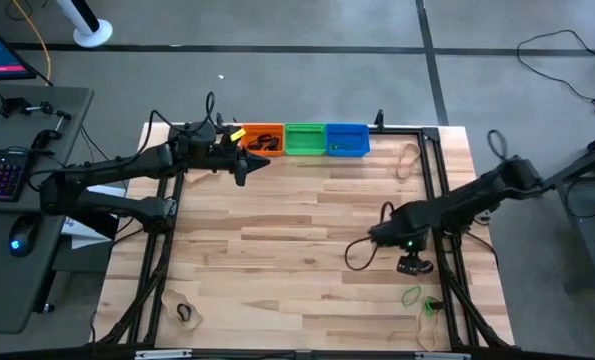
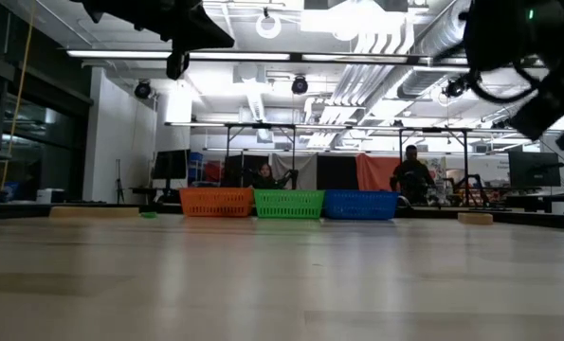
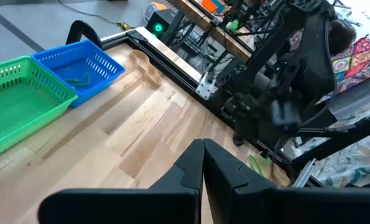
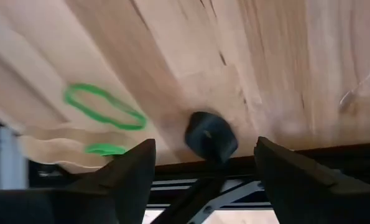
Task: Sort rubber bands into baskets
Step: Put the black rubber band into the orange basket
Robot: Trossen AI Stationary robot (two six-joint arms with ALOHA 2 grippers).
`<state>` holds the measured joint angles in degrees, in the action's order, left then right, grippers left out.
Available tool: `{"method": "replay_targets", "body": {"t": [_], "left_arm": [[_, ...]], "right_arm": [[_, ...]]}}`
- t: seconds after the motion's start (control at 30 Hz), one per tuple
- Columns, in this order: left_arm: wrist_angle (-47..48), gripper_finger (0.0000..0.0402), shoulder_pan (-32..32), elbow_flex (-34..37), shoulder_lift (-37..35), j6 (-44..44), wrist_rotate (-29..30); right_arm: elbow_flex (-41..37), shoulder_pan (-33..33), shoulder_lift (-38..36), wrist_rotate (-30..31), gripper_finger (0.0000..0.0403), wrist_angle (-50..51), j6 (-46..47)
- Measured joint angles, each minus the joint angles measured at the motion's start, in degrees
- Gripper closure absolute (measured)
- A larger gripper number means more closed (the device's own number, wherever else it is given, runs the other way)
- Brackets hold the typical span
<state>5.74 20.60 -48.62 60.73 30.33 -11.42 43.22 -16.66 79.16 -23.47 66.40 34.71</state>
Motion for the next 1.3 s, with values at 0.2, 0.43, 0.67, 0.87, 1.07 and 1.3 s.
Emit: {"method": "replay_targets", "body": {"t": [0.2,0.43,0.67,0.87,1.07,1.3], "left_arm": [[0.02,0.0401,0.00,0.00,0.00,0.50,0.00],[0.02,0.0401,0.00,0.00,0.00,0.46,0.00],[0.04,0.0401,0.00,0.00,0.00,0.46,0.00],[0.26,0.0401,0.00,0.00,0.00,0.02,0.00],[0.26,0.0401,0.00,-0.02,0.00,-1.49,-0.01],[-0.20,0.0401,0.00,-0.06,0.00,-2.32,0.00]], "right_arm": [[0.00,-0.27,10.77,-0.76,0.0137,0.14,-1.71],[0.00,-0.57,20.20,-3.79,0.0137,-0.14,-5.08],[0.02,-2.20,24.70,-4.79,0.0137,-1.75,-6.66],[0.02,-5.37,25.88,-9.33,0.0140,-3.26,-4.86],[0.07,-8.08,25.88,-7.95,0.0189,-4.92,-0.62],[1.08,-8.53,25.33,-6.33,0.0363,-3.22,-1.14]]}}
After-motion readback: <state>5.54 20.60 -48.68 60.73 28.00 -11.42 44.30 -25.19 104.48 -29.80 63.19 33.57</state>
